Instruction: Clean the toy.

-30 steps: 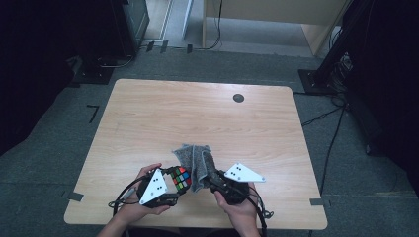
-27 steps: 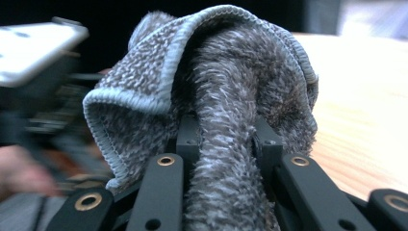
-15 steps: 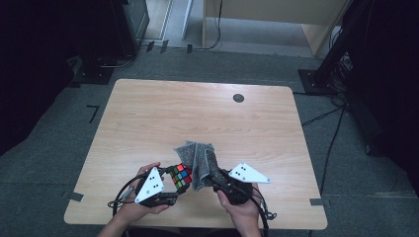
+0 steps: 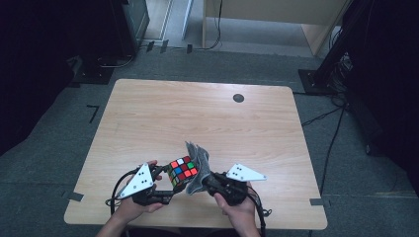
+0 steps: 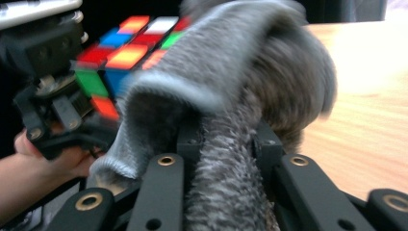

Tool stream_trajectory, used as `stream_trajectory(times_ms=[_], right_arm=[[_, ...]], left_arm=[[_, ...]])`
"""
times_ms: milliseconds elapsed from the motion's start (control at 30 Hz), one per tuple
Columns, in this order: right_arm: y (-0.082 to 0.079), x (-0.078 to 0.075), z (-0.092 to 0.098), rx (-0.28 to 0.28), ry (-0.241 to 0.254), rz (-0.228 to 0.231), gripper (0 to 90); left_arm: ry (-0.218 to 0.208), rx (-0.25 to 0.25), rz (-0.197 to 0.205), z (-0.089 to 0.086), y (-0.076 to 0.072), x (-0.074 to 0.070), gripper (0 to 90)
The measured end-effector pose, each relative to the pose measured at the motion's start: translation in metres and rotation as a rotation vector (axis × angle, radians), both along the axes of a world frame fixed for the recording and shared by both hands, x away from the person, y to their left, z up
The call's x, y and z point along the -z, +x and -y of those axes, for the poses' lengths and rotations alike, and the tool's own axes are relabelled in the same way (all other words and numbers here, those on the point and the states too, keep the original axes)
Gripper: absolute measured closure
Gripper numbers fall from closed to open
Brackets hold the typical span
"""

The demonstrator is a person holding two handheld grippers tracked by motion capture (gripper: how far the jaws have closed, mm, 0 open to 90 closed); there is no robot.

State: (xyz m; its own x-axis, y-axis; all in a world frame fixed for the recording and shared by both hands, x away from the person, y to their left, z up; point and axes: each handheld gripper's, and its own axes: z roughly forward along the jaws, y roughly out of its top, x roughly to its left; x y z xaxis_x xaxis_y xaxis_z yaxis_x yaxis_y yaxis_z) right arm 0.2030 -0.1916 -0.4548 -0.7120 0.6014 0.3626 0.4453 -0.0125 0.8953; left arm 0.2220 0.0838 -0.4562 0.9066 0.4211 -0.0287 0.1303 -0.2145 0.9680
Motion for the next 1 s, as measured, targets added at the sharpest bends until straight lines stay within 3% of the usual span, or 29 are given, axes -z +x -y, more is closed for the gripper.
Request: stream_trajectory(times_ms=[133,233,300,367,467,533,600,667,733,800,933,1000], right_arm=[[0.003,0.010,-0.006,-0.034,-0.030,-0.042,73.2],[0.002,0.006,-0.005,-0.022,-0.051,-0.022,73.1],[0.000,-0.003,0.000,0.005,-0.018,0.020,73.1],[-0.002,-0.007,0.003,0.015,0.003,0.041,73.1],[0.000,0.002,0.000,0.001,0.002,0.002,73.1],[0.002,0.008,-0.005,-0.024,-0.046,-0.036,73.0],[0.001,0.007,-0.008,-0.025,-0.082,-0.024,72.8],[0.000,0.000,-0.004,-0.005,-0.063,0.009,72.7],[-0.002,-0.007,0.001,0.010,-0.007,0.036,72.7],[-0.004,-0.009,0.001,0.016,0.000,0.050,72.7],[-0.001,0.002,-0.005,-0.014,-0.026,0.009,72.9],[0.001,0.005,-0.007,-0.041,-0.063,-0.005,72.7]], left_arm=[[-0.013,0.000,-0.005,-0.003,0.001,-0.002,33.9],[-0.003,-0.002,-0.001,-0.002,0.001,-0.001,33.9],[0.014,0.000,0.003,-0.001,0.001,0.001,33.9],[0.005,0.005,-0.005,0.000,0.001,0.000,33.9],[-0.008,0.010,-0.007,0.000,0.000,-0.002,33.9],[-0.029,0.014,-0.021,-0.001,0.001,-0.003,33.9],[-0.041,0.012,-0.024,-0.003,0.002,-0.004,33.9],[-0.036,0.007,-0.024,-0.003,0.002,-0.003,33.9],[-0.032,0.010,-0.028,-0.003,0.002,-0.002,33.9],[-0.039,0.014,-0.032,-0.002,0.002,-0.002,33.9],[-0.052,0.014,-0.039,-0.003,0.002,-0.004,33.9],[-0.053,0.005,-0.037,-0.004,0.003,-0.004,33.9]])
